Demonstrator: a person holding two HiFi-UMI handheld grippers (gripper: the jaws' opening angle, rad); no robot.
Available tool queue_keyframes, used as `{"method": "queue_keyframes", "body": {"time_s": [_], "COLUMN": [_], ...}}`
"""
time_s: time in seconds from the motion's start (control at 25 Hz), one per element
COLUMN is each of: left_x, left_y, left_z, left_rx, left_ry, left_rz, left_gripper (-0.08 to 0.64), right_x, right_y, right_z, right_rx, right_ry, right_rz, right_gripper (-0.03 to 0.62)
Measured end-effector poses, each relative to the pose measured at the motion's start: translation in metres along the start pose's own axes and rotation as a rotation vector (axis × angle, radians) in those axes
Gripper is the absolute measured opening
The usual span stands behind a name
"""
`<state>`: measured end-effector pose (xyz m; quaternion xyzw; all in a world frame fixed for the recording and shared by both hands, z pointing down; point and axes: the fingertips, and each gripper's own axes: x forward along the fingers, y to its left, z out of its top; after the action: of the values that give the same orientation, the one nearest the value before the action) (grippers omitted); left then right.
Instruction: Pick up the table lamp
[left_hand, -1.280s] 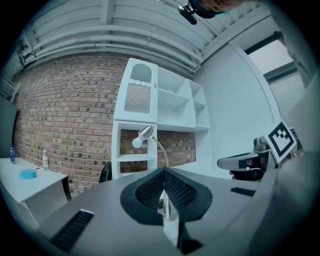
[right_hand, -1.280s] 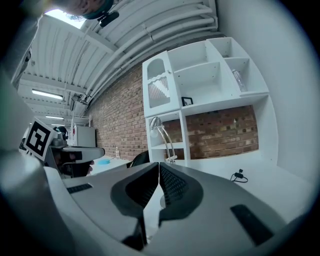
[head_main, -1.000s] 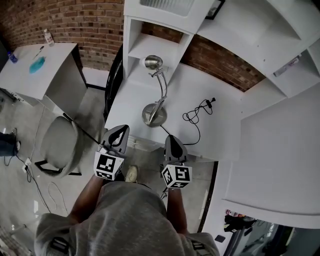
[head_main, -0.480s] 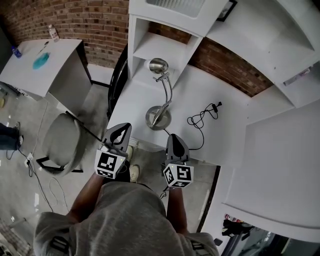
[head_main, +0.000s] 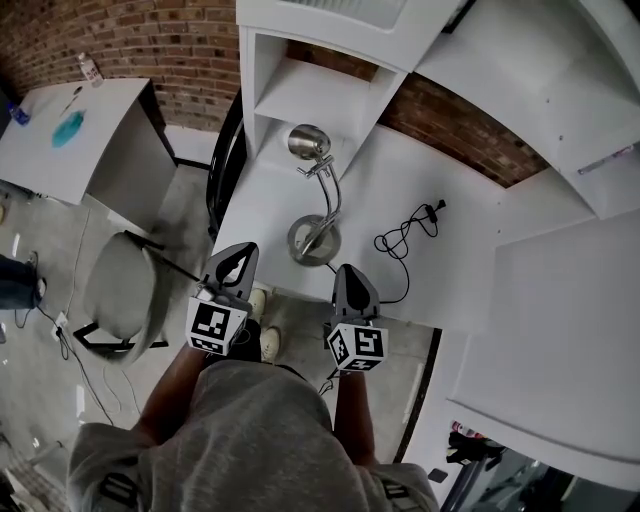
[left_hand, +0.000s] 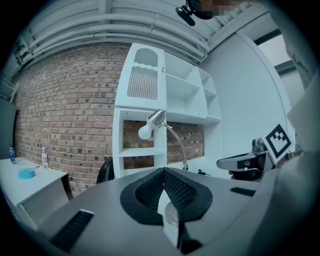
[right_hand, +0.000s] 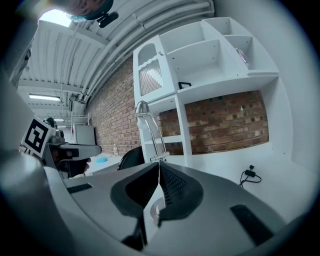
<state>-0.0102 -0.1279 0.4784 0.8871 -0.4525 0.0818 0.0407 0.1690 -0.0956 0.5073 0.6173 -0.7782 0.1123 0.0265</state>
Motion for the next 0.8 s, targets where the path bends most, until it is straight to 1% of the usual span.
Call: {"method": "queue_keyframes", "body": {"time_s": [0.24,0.4,0.56,0.8], "left_x": [0.023,0.036,0.046,0.053], "left_y": [0.003,0.009,0.016,0.027], "left_z": [-0.003,-0.005,-0.010,-0.014], "left_rx": [-0.012,-0.013,-0.017,-0.026], "left_ry": [0.016,0.023,0.037,0.044], "left_rz": [-0.040,-0.054,-0.062,-0.055], "left_gripper": [0.003,0.003,0.003,0.003], "right_x": [0.022,0.035,0.049,0.066], "right_y": [-0.002,-0.001,-0.001,-0.001], "right_z": [-0.003,-0.004,-0.006,-0.007], "right_rx": [0.009,-0.024,-0.058,-0.063], "right_ry": [0.006,0.012,0.020,0.027], "right_rz": [-0.001,0.014,0.014,0.012], "right_gripper": [0.023,0.023,0.025,0.026]}}
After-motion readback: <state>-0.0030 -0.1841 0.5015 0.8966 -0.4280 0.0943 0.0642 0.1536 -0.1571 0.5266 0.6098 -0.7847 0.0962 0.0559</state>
